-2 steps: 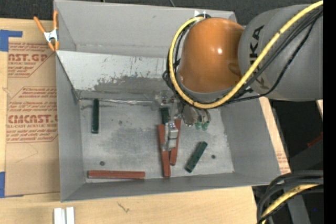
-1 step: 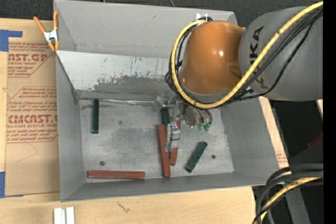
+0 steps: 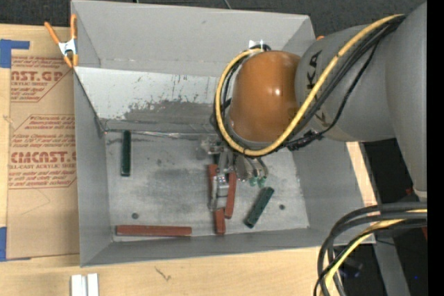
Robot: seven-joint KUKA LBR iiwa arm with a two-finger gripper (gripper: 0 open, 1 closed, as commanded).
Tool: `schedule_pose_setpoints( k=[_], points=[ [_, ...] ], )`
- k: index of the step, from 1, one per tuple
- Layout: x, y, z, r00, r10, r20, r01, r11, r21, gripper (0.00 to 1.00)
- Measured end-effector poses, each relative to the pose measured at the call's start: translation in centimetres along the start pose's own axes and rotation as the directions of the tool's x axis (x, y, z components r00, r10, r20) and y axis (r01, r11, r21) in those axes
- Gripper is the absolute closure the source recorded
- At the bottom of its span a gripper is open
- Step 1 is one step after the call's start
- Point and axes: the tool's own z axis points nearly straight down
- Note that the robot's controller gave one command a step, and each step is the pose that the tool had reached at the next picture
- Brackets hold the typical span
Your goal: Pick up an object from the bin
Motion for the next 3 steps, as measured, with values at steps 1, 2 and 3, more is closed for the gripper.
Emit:
schedule_pose_setpoints(
  k=[1, 2, 3],
  points=[
    [1.0, -3.1, 3.2, 1.0, -0.011, -0.006, 0.011, 1.0, 0.0, 0.0],
    [0.5, -5.6, 7.2, 0.995, -0.098, 0.007, 0.098, 0.995, 0.001, 1.0],
    [0.9, -5.5, 7.6, 0.995, -0.099, -0.004, 0.099, 0.995, -0.001, 0.0]
  ],
)
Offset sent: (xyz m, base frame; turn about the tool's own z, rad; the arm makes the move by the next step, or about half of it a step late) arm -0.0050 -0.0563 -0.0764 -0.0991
